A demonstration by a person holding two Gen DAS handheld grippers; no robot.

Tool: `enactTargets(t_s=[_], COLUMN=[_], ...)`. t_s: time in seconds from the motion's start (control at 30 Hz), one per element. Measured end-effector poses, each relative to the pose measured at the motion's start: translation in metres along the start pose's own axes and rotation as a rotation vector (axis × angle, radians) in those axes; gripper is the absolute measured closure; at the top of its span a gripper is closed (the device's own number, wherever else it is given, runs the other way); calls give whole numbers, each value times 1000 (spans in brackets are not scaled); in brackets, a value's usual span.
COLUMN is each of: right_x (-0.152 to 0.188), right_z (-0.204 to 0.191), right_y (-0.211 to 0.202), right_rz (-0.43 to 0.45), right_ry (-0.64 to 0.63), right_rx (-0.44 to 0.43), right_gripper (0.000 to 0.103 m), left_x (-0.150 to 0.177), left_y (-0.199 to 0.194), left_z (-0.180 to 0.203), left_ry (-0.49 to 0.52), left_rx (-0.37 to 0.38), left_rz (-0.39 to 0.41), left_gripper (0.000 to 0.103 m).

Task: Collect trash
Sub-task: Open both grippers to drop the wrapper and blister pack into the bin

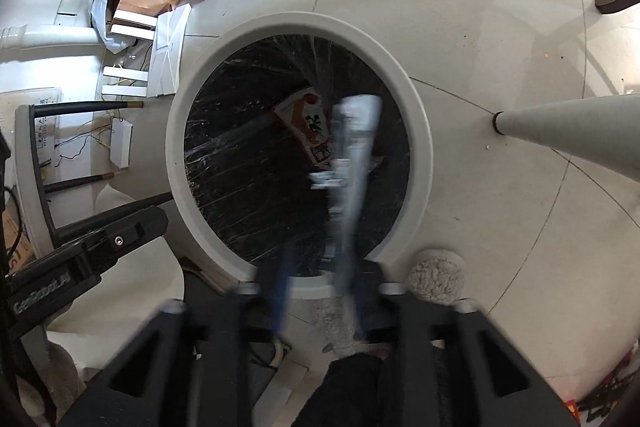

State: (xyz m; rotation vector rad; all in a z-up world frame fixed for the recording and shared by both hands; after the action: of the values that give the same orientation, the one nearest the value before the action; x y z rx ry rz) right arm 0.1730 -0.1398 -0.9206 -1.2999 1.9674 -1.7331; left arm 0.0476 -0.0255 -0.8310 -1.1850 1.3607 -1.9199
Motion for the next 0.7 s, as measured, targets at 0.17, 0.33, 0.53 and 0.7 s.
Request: enactTargets(t_s=[0.17,0.33,0.53,0.7], right_x=[7,18,44,77], right_z=[-6,-8,-8,-21], right_y=[-20,-53,-99,-139], right_rz=[33,101,143,152], right_ry=[-15,-48,-31,-48], right_rx=[27,178,273,287], right_gripper=[23,4,2,2], left_x=[16,34,63,98], left_y=[-13,-35,-71,-112], left_z=[-10,-19,-27,-28], left_ry=[-17,-31,-46,-49], left_rx=[-67,-137,-168,-175], left_rz=[25,57,71,81], left_gripper=[1,1,1,1])
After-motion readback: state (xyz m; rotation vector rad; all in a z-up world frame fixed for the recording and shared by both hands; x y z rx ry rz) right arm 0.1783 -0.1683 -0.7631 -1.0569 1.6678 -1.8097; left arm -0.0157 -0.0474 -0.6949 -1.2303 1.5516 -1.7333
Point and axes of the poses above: each gripper's, at about its wrist camera, not at the fingertips, and y roughly the way its jaws point, z to its right, x to its underside, the point moved 9 cm from there along y, roughly the way its jaws point, and after that the axes turned 14 degrees about -z, right-handed, at the moved point
